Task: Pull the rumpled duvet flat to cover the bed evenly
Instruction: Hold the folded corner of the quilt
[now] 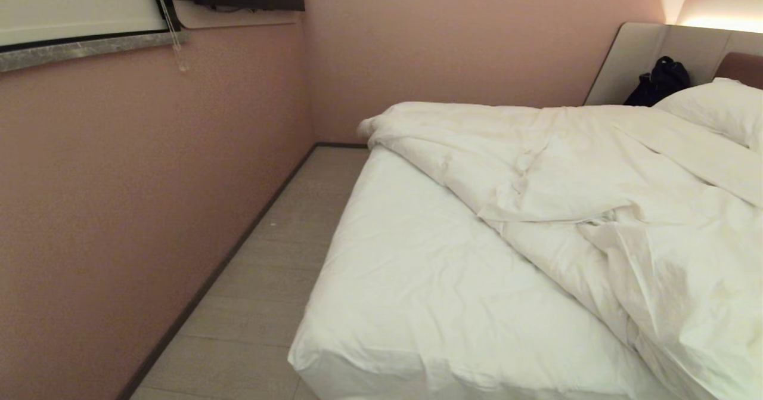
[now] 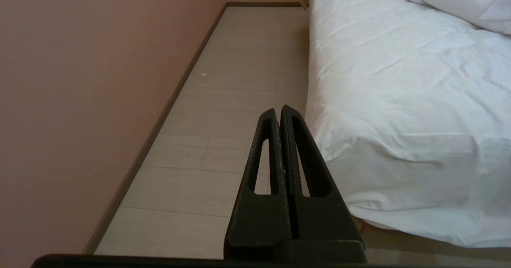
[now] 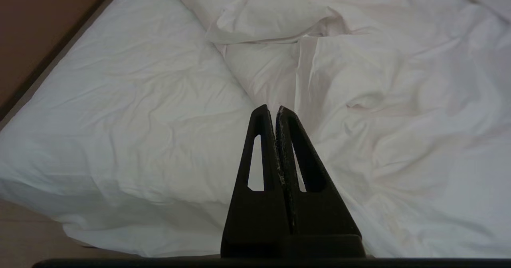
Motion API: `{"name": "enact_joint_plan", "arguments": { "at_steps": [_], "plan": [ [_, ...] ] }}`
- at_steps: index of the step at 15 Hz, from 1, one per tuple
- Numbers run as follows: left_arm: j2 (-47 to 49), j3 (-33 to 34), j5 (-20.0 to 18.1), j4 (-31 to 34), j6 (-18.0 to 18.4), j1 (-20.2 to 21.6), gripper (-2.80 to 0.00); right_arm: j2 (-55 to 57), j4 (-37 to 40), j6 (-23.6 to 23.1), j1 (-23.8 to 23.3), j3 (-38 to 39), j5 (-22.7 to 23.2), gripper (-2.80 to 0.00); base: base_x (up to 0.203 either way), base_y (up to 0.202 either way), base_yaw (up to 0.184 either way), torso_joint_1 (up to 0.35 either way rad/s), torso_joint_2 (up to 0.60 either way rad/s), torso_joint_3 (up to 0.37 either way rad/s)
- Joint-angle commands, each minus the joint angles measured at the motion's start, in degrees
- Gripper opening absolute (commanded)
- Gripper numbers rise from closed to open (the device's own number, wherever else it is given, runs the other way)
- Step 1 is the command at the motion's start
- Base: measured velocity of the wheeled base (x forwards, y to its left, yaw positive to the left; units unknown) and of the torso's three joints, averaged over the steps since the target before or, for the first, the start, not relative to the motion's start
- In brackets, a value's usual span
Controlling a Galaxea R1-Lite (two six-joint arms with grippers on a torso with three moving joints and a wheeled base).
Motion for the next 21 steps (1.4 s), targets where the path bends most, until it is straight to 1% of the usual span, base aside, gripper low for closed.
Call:
{"name": "enact_joint_plan", "arguments": {
  "at_steps": [1, 4, 7, 8, 11, 13, 15, 17, 19, 21],
  "plan": [
    [0.00, 0.00, 0.00, 0.02, 0.02, 0.00, -2.80, 14.04, -2.02, 2.52, -0.07, -4.16, -0.05, -2.80, 0.000, 0.000, 0.000, 0.000, 0.00, 0.000],
    [0.00, 0.02, 0.00, 0.02, 0.02, 0.00, -2.80, 29.82, -9.67, 6.07, -0.41, -10.57, -0.19, -2.80, 0.000, 0.000, 0.000, 0.000, 0.00, 0.000],
    [0.00, 0.02, 0.00, 0.02, 0.02, 0.00, -2.80, 41.76, -17.00, 7.58, -1.95, -16.62, -1.06, -2.80, 0.000, 0.000, 0.000, 0.000, 0.00, 0.000],
    [0.00, -0.03, 0.00, 0.07, 0.02, 0.00, -2.80, 45.11, -18.06, 7.94, -2.83, -18.76, -1.93, -2.80, 0.000, 0.000, 0.000, 0.000, 0.00, 0.000],
    [0.00, 0.02, 0.00, 0.02, 0.02, 0.00, -2.80, 56.32, -20.33, 10.88, -6.27, -24.57, -4.76, -2.80, 0.000, 0.000, 0.000, 0.000, 0.00, 0.000],
    [0.00, -0.05, 0.00, 0.02, 0.02, 0.00, -2.80, 62.78, -22.06, 11.87, -9.60, -29.84, -5.23, -2.80, 0.000, 0.000, 0.000, 0.000, 0.00, 0.000],
    [0.00, -0.07, 0.00, 0.02, 0.02, 0.00, -2.80, 67.88, -22.43, 12.26, -10.89, -33.17, -5.30, -2.80, 0.000, 0.000, 0.000, 0.000, 0.00, 0.000],
    [0.00, 0.00, 0.00, 0.02, 0.02, 0.00, -2.80, 72.26, -22.62, 12.41, -11.39, -34.47, -5.35, -2.80, 0.000, 0.000, 0.000, 0.000, 0.00, 0.000],
    [0.00, -0.01, 0.00, 0.02, 0.02, 0.00, -2.80, 74.89, -22.60, 12.44, -13.36, -35.07, -5.26, -2.80, 0.000, 0.000, 0.000, 0.000, 0.00, 0.000],
    [0.00, -0.06, 0.00, 0.02, 0.02, 0.00, -2.80, 76.62, -22.60, 12.44, -14.05, -35.33, -2.99, -2.80, 0.000, 0.000, 0.000, 0.000, 0.00, 0.000]
  ]
}}
